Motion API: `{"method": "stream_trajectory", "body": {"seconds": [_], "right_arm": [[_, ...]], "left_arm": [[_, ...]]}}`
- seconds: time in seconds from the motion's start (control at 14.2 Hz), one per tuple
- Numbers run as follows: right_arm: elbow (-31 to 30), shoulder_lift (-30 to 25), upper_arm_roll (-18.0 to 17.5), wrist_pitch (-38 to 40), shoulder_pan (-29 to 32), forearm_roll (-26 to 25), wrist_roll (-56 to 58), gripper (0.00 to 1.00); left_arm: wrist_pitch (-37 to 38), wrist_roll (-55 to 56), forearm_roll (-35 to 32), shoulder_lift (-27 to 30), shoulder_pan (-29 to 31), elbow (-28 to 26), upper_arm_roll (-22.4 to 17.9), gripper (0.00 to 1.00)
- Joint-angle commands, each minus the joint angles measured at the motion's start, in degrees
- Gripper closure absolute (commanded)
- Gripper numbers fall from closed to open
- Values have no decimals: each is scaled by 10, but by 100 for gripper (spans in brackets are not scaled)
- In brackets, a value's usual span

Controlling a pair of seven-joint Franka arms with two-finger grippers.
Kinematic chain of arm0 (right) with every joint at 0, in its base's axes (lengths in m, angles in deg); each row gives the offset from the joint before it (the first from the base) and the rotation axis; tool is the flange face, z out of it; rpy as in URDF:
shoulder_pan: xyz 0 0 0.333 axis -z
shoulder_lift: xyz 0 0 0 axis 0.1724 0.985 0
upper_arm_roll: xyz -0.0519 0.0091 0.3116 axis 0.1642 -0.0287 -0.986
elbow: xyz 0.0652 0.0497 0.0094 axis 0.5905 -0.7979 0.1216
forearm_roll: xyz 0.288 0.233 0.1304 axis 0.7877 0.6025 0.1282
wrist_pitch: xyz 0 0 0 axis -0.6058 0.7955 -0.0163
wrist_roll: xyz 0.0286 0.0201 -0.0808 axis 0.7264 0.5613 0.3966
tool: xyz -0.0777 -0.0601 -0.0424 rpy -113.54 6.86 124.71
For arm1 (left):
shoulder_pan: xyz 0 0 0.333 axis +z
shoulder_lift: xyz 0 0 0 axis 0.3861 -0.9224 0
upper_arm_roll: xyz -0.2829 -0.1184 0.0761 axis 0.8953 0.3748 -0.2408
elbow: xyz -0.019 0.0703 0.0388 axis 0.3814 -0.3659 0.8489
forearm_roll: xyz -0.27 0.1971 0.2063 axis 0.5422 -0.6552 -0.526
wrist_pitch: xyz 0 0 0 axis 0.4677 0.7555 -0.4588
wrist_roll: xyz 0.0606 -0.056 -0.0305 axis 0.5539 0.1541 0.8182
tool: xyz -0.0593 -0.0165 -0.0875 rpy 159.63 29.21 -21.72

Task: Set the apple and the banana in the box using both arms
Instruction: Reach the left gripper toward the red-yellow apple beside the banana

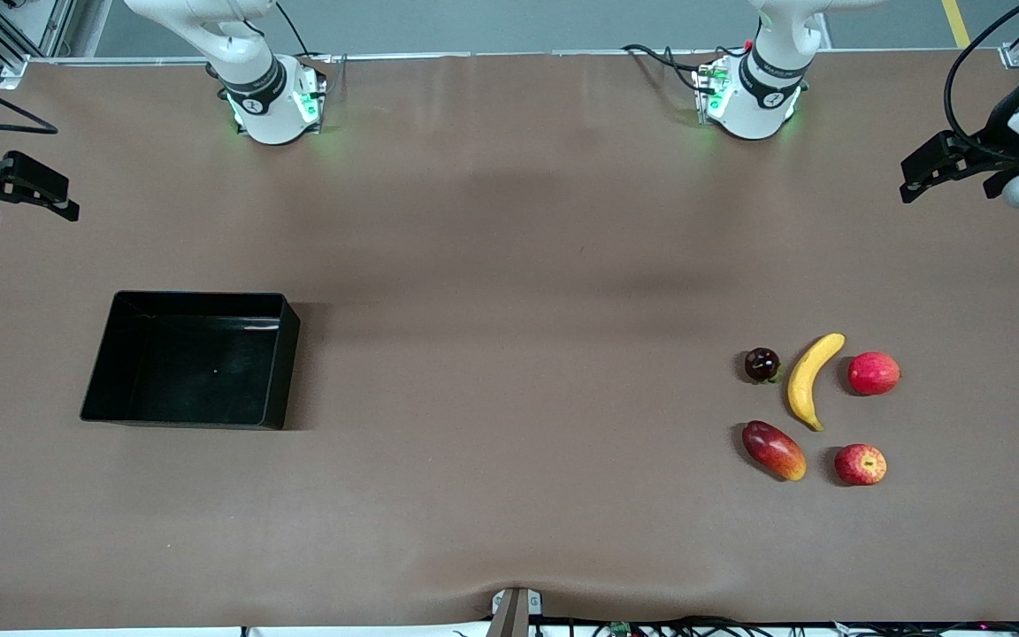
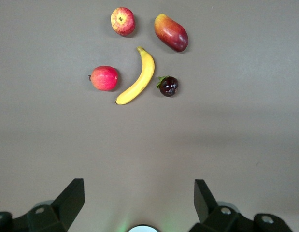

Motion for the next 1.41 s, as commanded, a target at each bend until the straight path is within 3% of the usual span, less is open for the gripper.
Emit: {"method": "stream_trajectory", "body": {"seconds": [0.0, 0.42, 0.7, 1.13, 1.34], "right_arm": [[-3, -6, -4, 4, 9, 11, 7, 0], [-2, 6, -3, 3, 12, 7, 10, 0], [4, 39, -3, -4, 35, 0, 13, 0], [12, 125, -4, -23, 96, 3, 14, 0], [11, 159, -4, -39, 92, 2, 14, 0]], "left_arm": [[12, -12, -6, -5, 2, 10, 0, 0], [11, -13, -8, -37, 23, 18, 1, 0], [-8, -13, -6, -148, 36, 85, 0, 0], [-200, -11, -42, -277, 55, 98, 0, 0], [-300, -15, -42, -339, 60, 99, 0, 0]]}}
